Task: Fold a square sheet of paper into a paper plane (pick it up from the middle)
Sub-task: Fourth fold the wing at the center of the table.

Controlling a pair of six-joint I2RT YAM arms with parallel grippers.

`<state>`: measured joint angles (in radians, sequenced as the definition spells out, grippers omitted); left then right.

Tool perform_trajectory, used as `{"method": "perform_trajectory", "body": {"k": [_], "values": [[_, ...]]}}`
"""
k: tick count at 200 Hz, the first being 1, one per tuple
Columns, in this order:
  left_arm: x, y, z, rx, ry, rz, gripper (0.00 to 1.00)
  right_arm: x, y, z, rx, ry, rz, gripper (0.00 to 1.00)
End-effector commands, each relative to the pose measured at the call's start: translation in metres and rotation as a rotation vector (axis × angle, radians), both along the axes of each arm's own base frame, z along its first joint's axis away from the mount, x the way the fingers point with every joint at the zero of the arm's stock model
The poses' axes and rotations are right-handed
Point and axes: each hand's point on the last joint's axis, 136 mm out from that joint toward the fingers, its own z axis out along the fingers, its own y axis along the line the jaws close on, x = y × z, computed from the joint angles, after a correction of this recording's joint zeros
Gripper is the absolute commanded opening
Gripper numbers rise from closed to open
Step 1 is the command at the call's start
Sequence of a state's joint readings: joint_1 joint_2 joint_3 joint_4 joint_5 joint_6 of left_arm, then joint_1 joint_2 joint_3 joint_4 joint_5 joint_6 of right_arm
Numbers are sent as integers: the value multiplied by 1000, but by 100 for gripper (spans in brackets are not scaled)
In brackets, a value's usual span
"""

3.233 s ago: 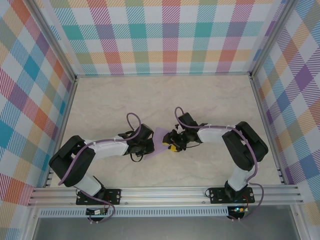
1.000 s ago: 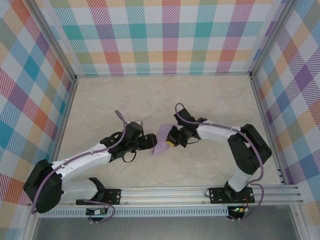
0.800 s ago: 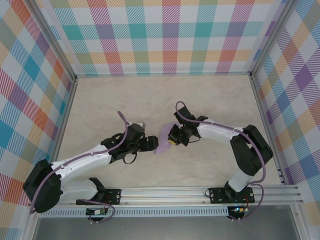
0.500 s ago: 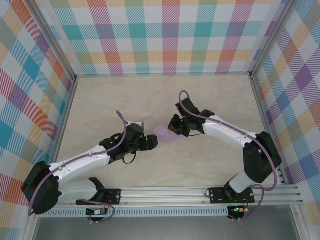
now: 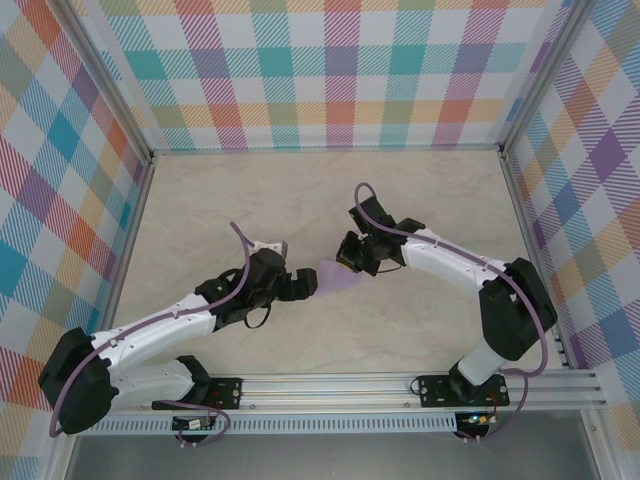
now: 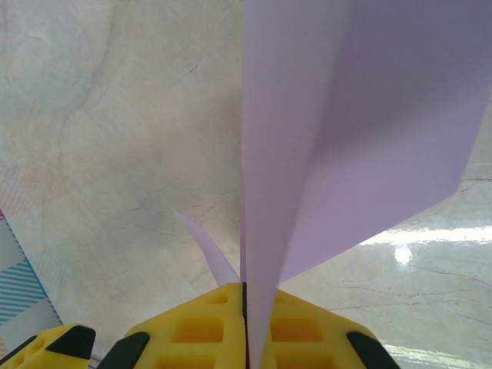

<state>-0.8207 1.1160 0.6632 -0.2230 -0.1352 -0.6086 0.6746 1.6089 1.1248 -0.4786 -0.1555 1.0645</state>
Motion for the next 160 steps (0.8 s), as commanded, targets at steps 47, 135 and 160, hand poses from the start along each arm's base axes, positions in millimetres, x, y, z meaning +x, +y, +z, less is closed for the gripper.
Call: {"method": "perform_trajectory", "body": {"k": [47, 135, 160], "values": [[-1, -24, -7, 67, -173, -156, 98, -9, 26, -26, 105, 205, -30, 6], [7, -59, -38, 232, -439, -418, 78, -10, 14, -36, 146, 353, -93, 8], [7, -60, -49, 269, -461, -459, 70, -12, 15, -36, 169, 387, -95, 8]]}}
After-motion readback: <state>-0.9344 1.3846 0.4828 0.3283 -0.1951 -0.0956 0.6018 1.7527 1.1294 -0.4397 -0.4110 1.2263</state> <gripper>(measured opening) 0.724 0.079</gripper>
